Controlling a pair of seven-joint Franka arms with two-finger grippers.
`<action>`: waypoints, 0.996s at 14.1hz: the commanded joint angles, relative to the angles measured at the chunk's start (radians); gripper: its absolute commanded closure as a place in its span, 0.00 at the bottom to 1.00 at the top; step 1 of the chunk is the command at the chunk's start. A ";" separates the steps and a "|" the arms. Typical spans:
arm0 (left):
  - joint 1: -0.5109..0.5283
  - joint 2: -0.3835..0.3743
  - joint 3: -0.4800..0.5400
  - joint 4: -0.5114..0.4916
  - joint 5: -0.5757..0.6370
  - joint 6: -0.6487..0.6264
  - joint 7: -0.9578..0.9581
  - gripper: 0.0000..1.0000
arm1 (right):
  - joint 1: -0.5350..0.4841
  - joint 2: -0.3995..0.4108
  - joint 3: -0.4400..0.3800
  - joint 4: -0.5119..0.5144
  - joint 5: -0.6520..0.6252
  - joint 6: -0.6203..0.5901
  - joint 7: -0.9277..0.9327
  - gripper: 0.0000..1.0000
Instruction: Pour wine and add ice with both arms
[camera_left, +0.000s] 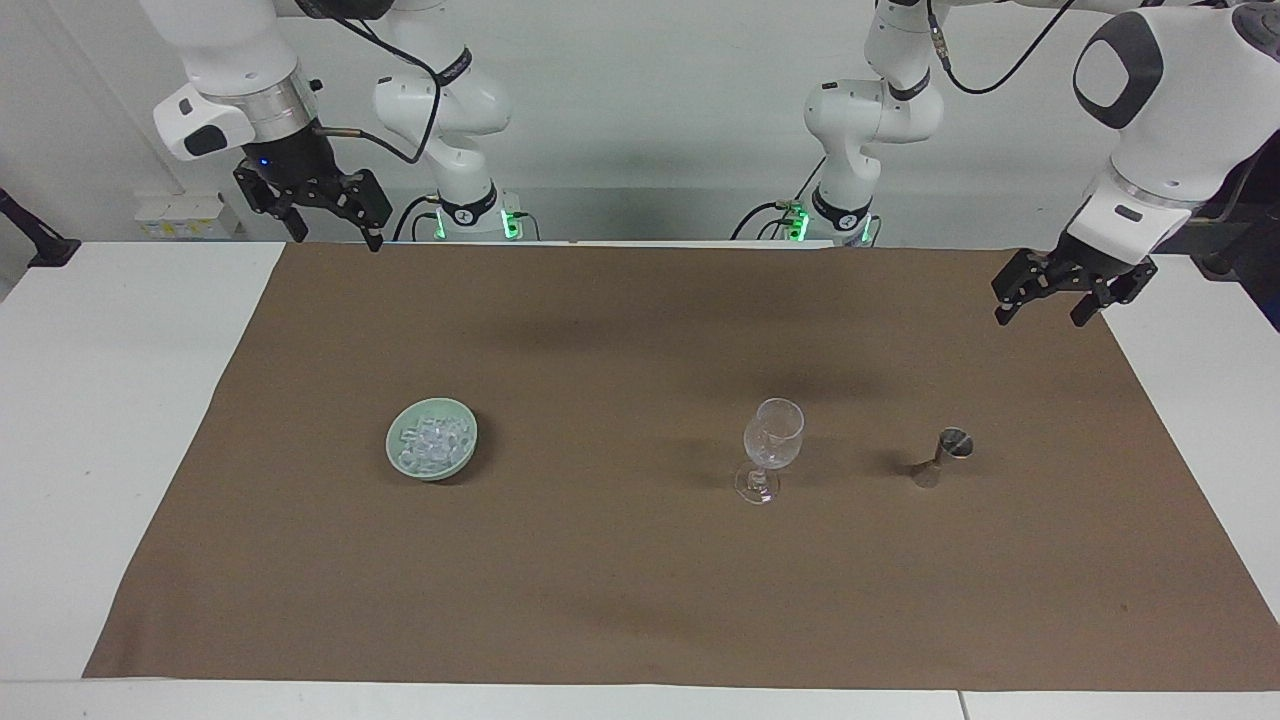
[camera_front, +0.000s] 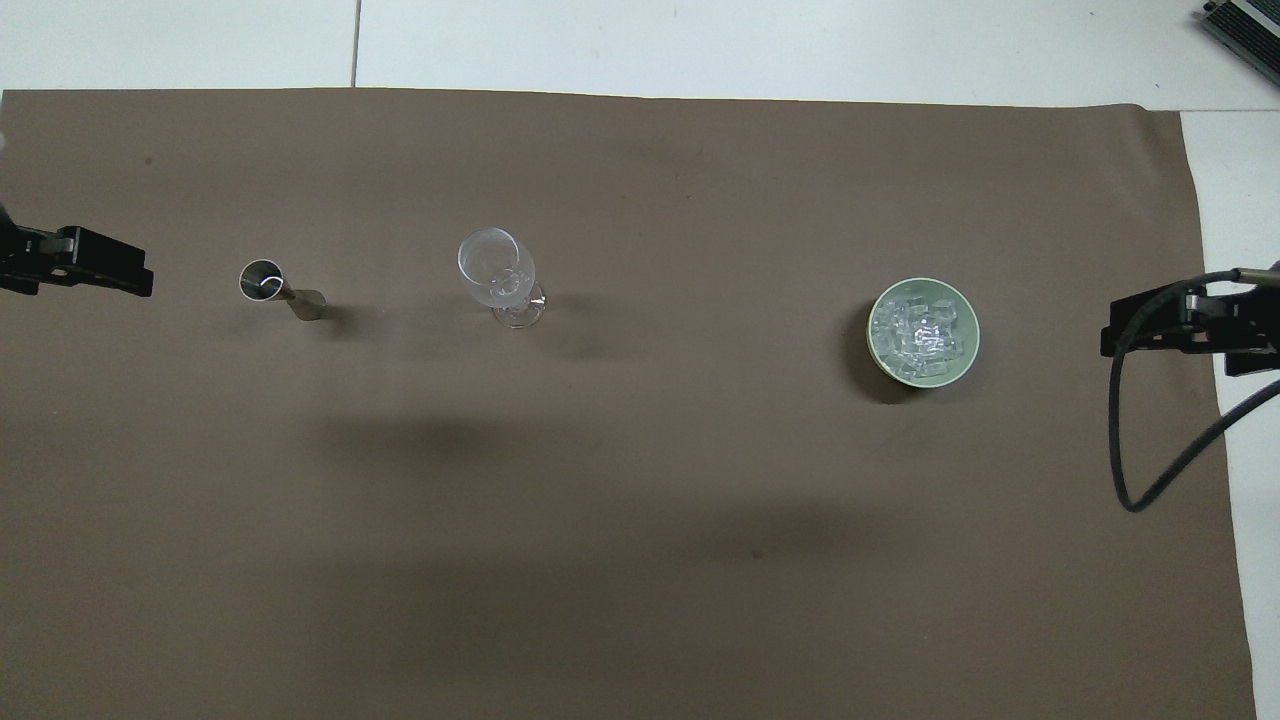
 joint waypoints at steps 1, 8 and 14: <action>-0.017 -0.001 0.009 0.004 0.007 -0.033 -0.025 0.00 | -0.016 -0.004 0.009 0.003 0.009 -0.006 -0.014 0.00; -0.004 0.006 0.009 -0.020 0.016 -0.022 -0.012 0.00 | -0.016 -0.004 0.007 0.003 0.009 -0.006 -0.014 0.00; 0.017 0.049 0.012 -0.016 0.004 -0.001 0.144 0.00 | -0.016 -0.004 0.009 0.003 0.009 -0.006 -0.014 0.00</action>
